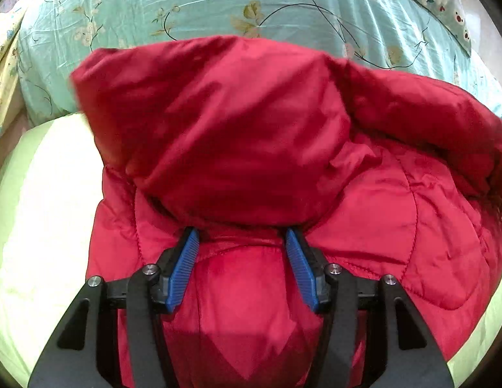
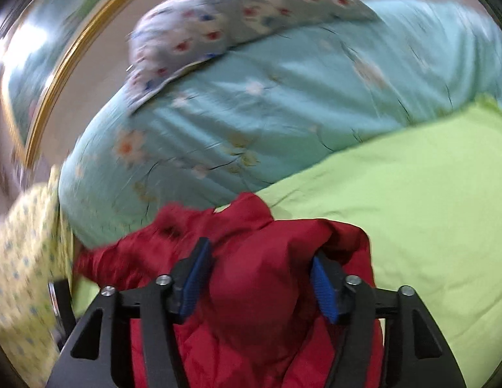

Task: Fold large clothes

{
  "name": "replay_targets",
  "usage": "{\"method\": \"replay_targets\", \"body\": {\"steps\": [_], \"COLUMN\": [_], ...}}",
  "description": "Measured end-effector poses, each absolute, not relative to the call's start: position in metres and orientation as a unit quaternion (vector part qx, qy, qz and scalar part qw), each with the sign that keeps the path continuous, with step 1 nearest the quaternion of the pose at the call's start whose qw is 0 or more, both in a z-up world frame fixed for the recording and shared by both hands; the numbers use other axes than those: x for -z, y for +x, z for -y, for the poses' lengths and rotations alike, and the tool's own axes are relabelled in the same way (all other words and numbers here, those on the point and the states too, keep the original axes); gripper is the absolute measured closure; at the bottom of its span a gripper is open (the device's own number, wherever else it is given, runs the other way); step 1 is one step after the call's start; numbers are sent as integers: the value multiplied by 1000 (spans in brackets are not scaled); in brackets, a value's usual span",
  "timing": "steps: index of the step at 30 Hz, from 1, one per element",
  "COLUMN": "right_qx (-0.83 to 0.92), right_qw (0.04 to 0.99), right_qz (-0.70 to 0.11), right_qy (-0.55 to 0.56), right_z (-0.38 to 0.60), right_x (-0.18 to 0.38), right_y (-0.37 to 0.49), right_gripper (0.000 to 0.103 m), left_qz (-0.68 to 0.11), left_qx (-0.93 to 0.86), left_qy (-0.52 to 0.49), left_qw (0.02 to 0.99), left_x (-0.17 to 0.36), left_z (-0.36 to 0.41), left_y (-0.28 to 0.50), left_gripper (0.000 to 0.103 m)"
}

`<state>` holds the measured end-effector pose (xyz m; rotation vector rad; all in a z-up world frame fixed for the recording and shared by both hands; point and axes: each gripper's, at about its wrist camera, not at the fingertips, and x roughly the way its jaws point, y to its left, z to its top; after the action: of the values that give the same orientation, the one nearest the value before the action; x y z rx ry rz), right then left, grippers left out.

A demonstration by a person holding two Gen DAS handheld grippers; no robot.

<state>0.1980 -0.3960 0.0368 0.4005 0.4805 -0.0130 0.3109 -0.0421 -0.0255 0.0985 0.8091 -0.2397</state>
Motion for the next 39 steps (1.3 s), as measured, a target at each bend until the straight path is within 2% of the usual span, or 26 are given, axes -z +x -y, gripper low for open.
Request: {"method": "replay_targets", "body": {"steps": [5, 10, 12, 17, 20, 32, 39], "right_qx": [15, 24, -9, 8, 22, 23, 18], "right_qw": [963, 984, 978, 946, 923, 907, 909], "right_qz": [-244, -157, -198, -323, -381, -409, -405], "right_qy": [114, 85, 68, 12, 45, 97, 98], "right_z": [370, 364, 357, 351, 368, 394, 399], "right_x": [-33, -49, -45, -4, 24, 42, 50], "right_y": [199, 163, 178, 247, 283, 327, 333], "right_gripper": [37, 37, 25, 27, 27, 17, 16], "left_qz": [-394, -400, -403, -411, -416, -444, -414], "left_qx": [120, 123, 123, 112, 103, 91, 112], "left_qy": [52, 43, 37, 30, 32, 1, -18], "left_qw": [910, 907, 906, 904, 903, 892, 903], "left_x": [26, 26, 26, 23, 22, 35, 22], "left_z": [41, 40, 36, 38, 38, 33, 22], "left_y": [310, 320, 326, 342, 353, 397, 365], "left_gripper": [46, 45, 45, 45, 45, 42, 43]}}
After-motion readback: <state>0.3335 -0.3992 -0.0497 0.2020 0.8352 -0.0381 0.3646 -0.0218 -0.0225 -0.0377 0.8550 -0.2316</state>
